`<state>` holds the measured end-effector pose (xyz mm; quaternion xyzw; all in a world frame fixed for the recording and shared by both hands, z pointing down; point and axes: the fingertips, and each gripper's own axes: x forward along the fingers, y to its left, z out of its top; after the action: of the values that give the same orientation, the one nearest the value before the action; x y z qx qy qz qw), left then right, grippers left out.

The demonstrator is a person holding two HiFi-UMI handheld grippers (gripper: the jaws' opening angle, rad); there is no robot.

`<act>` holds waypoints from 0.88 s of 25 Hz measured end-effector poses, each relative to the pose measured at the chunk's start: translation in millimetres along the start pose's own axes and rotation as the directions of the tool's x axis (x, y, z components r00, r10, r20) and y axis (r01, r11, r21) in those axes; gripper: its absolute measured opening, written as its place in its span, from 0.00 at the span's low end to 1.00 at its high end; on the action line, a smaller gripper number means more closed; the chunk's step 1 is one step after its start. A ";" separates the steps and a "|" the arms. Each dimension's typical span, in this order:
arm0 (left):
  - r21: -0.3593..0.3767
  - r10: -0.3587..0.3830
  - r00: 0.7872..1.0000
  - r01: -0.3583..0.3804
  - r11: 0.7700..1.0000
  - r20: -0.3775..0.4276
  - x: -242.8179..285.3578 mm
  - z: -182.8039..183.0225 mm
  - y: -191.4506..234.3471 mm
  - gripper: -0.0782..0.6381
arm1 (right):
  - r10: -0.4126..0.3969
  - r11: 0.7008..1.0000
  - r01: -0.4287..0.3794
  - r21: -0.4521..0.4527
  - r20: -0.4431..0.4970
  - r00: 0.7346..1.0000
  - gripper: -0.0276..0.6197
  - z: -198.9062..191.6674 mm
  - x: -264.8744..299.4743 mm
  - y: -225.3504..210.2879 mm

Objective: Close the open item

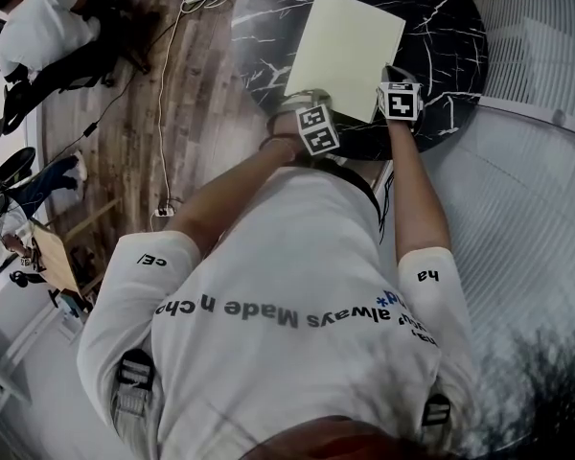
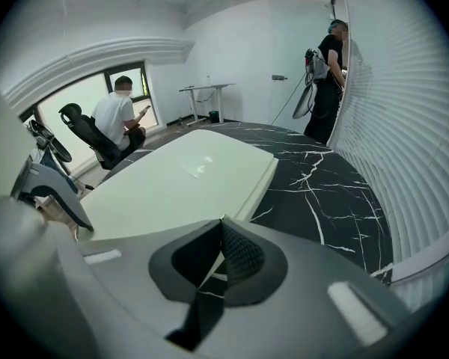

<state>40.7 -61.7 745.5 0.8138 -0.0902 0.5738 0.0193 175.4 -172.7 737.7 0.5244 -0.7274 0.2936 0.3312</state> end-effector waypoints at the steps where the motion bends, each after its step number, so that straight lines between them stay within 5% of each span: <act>1: 0.002 -0.003 1.000 0.003 1.000 0.000 0.6 0.0 -0.1 0.32 | 0.000 1.000 0.000 -0.004 -0.005 1.000 0.05 -0.5 1.0 -0.3; 7: 0.010 -0.032 0.999 0.032 0.999 0.010 -2.8 0.7 -1.6 0.33 | -0.009 1.000 0.009 -0.001 -0.001 1.000 0.04 -1.6 2.0 -0.6; 13: -0.135 -0.059 0.996 0.067 0.989 0.062 -10.8 -3.3 12.4 0.19 | -0.009 1.000 0.009 0.013 -0.003 1.000 0.04 -3.5 1.5 -0.8; 22: -0.113 -0.077 0.997 0.078 0.991 0.010 -2.2 -7.8 14.7 0.15 | -0.006 1.000 0.006 0.006 -0.022 1.000 0.05 5.3 0.2 -1.2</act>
<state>30.2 -74.8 745.1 0.8160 -0.0910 0.5641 0.0874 175.6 -177.2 734.7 0.5243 -0.7212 0.3007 0.3384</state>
